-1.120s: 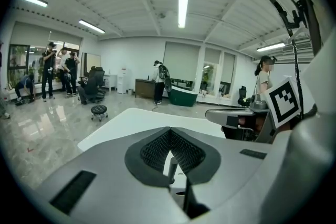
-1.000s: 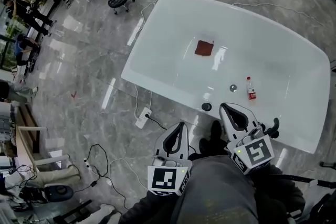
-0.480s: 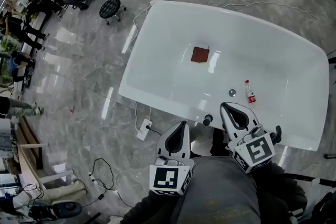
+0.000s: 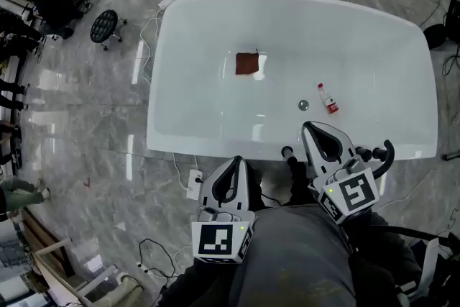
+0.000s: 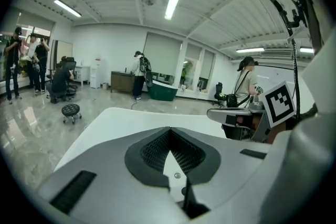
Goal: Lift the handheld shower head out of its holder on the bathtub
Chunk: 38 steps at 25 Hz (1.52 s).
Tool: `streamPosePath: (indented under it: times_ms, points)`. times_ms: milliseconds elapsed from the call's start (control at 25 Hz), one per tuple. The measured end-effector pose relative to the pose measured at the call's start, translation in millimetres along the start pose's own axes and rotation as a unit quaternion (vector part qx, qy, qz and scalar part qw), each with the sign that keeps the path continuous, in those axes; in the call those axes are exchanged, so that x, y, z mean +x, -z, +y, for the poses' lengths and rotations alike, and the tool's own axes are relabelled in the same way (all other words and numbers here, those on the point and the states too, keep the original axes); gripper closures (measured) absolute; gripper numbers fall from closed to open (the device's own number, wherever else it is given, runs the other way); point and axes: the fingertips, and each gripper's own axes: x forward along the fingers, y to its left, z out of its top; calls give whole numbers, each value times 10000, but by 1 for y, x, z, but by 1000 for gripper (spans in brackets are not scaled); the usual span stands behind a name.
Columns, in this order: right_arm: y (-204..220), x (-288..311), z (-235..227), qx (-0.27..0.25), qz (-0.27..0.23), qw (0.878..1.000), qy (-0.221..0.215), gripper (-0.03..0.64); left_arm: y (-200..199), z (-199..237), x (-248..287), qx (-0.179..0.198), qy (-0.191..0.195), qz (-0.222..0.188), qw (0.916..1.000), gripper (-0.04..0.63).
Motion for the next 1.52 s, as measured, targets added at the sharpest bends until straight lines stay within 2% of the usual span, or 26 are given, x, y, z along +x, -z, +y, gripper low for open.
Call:
streamPosePath:
  times_ms: [200,760,1080,1320,1520]
  points:
    - [11,5,2,134,89,9996,230,612,4,5,10,70,292,194,9994,592]
    - [34,0,3,382,2,9967,713,612,13,10,15,408,700,356,9961,592]
    - [52,2,9,658,-22,9940,870,612,25,15,12,613,869,578,9926,592]
    - [70,9,16,819,-159,9905,1093,612,35,32,8,919,918,745,9887,592]
    - [86,16,15,951,-188,9870,1281,612,48,43,8,1021,963,934,9857,592]
